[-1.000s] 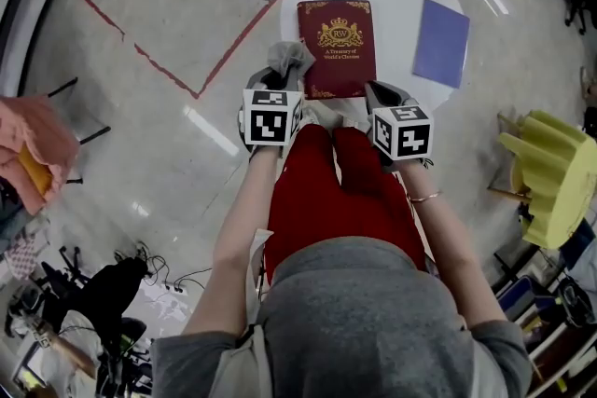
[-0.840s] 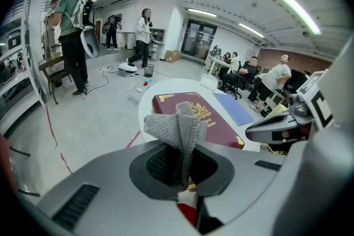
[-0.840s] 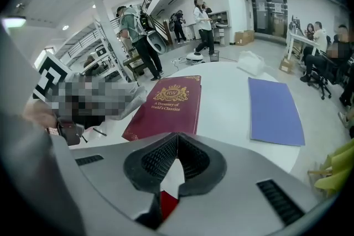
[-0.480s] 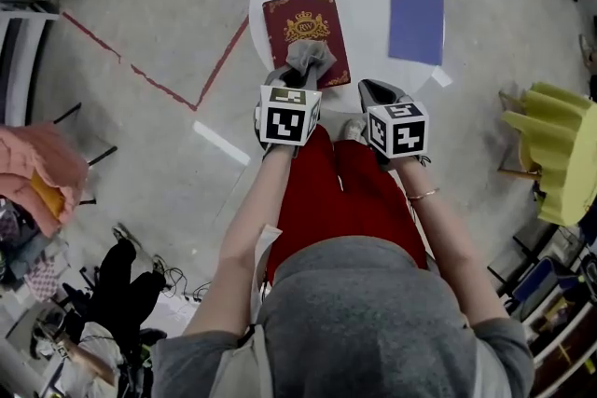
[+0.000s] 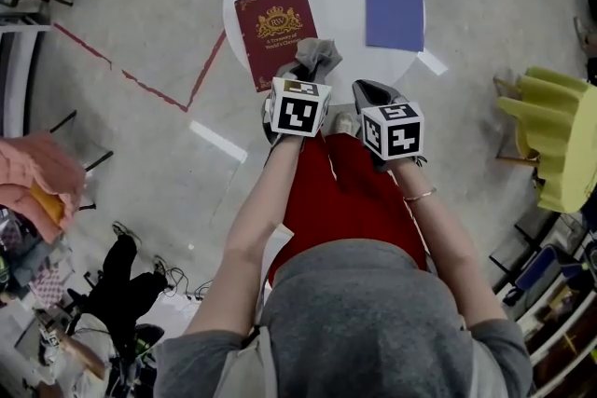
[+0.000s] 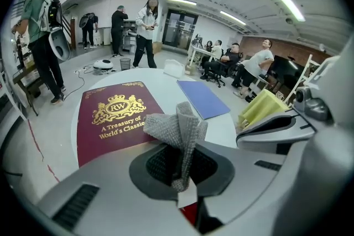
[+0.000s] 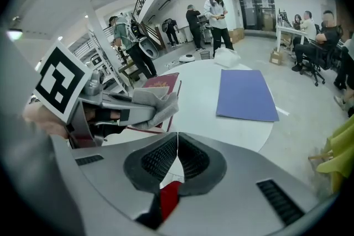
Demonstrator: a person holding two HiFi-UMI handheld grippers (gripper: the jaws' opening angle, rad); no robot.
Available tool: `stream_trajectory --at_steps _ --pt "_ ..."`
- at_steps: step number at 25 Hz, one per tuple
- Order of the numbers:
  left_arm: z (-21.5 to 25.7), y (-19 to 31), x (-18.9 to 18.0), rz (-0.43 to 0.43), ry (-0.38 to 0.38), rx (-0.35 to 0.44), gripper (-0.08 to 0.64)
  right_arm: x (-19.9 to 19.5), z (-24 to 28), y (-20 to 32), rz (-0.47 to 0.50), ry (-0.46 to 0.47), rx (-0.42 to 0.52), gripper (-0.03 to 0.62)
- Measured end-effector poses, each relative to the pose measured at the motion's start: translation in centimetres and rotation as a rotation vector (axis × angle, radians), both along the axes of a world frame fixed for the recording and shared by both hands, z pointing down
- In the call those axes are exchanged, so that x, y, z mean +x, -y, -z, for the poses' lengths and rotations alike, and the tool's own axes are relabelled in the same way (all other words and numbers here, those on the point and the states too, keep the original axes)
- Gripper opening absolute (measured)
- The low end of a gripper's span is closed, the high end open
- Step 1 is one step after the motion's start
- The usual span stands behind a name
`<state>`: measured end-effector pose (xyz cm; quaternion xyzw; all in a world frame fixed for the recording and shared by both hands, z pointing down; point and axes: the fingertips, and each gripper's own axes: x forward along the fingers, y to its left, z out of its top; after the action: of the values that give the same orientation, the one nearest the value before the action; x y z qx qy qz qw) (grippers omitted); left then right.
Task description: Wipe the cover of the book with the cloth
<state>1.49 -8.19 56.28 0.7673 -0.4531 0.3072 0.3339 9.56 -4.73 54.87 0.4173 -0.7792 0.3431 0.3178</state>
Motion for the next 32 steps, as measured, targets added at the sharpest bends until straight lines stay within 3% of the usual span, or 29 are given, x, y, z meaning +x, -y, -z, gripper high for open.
stream_trajectory --at_steps 9,23,32 --pt "-1.2 -1.8 -2.4 0.125 0.001 0.004 0.029 -1.0 -1.2 0.0 0.075 -0.017 -0.011 0.029" --pt "-1.3 -3.9 -12.1 0.348 0.008 0.011 0.029 -8.3 -1.4 0.6 0.251 -0.041 0.004 0.029" --pt "-1.1 -4.2 -16.9 0.397 -0.043 0.003 0.029 -12.6 -1.9 1.3 0.291 -0.057 -0.011 0.028"
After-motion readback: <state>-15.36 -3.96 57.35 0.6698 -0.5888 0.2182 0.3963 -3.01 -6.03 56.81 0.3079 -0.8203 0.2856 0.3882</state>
